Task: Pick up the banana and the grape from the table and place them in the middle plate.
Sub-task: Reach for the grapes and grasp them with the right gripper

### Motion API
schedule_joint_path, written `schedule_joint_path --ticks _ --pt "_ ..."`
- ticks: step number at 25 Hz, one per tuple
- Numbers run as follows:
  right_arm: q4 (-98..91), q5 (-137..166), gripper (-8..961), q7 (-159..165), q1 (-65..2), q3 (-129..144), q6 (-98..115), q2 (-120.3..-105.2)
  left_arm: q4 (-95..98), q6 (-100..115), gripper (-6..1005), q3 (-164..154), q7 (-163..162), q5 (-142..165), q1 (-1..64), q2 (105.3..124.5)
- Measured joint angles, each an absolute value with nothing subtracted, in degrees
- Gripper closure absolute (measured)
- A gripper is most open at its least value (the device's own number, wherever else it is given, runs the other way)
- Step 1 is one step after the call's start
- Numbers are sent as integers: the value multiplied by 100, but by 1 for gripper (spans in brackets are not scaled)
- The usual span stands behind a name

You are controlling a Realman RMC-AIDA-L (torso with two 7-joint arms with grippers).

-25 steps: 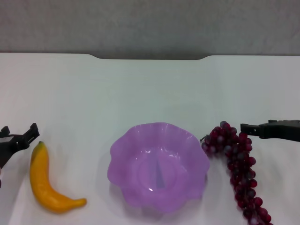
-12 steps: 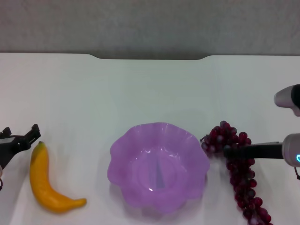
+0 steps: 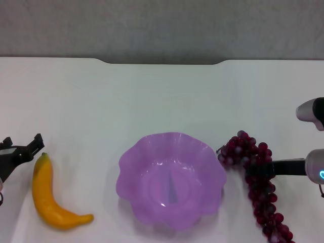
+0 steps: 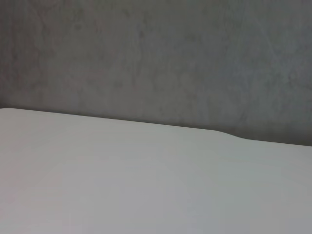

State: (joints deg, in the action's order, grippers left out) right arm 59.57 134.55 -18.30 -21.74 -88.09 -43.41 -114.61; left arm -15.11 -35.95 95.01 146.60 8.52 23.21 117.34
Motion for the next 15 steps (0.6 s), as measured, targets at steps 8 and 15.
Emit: schedule_joint_path --ticks 8,15 --pt "5743 13455 62 -1830 -2331 -8518 -4037 -11483 -1504 -3595 121 9465 14660 852 2372 11747" --pt "5628 13387 64 -1801 -2363 -8233 -3750 -11493 -1489 -3598 122 9501 14614 841 2369 11751"
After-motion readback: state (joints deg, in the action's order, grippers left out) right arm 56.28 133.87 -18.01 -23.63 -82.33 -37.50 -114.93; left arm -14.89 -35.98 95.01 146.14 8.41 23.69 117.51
